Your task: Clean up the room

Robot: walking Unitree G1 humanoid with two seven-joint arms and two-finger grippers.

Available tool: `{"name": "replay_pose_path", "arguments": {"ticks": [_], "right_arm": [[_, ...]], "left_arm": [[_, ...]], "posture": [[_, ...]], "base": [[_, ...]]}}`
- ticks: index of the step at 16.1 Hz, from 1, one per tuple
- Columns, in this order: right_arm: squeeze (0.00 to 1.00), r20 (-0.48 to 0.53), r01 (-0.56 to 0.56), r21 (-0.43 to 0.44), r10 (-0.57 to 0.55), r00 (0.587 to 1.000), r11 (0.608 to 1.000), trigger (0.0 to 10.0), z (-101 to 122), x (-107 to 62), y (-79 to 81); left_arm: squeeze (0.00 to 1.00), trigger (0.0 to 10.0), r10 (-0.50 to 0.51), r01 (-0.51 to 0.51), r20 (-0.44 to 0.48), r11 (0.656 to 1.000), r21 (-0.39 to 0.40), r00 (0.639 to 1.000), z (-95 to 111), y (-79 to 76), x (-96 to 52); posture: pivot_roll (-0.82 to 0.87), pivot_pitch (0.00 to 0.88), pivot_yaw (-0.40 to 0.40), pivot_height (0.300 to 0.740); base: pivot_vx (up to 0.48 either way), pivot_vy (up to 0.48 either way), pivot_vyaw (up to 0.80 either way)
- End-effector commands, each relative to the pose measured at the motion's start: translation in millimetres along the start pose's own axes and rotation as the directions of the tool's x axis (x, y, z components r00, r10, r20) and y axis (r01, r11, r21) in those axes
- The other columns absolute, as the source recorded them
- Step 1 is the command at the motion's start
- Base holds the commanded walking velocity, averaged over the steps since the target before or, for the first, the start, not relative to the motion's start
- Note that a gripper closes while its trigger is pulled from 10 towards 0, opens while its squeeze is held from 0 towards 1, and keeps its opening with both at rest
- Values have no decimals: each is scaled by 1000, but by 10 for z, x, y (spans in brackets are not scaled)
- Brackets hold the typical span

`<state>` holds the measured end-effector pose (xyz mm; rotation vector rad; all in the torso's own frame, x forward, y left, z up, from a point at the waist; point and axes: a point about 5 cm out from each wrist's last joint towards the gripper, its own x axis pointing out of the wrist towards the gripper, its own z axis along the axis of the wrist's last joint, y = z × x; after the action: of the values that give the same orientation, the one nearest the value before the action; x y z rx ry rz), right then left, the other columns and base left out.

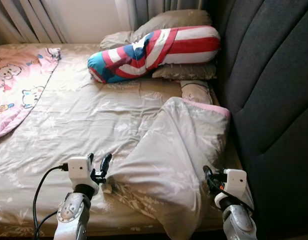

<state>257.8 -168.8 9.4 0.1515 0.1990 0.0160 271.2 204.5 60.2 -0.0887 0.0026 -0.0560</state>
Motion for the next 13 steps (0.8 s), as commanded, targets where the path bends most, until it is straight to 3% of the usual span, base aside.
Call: {"name": "replay_pose_path", "arguments": {"ticks": [1,9,13], "right_arm": [[0,-25,-1,-11,1,1000,1000,10000,-35,-16,-6],[0,-57,-36,-15,35,998,999,10000,-5,124,132],[0,-120,-28,-14,26,992,1000,10000,-5,235,205]], "left_arm": [[0,10000,10,-10,-9,1000,1,1000,0,48,-26],[0,10000,11,-11,-1,1000,13,1000,53,91,-40],[0,10000,11,-11,-1,1000,18,1000,74,101,-55]], "posture": [[-45,135,-3,670],[-21,144,8,670],[-13,159,19,670]], "base": [[0,0,0],[0,0,0],[0,0,0]]}}
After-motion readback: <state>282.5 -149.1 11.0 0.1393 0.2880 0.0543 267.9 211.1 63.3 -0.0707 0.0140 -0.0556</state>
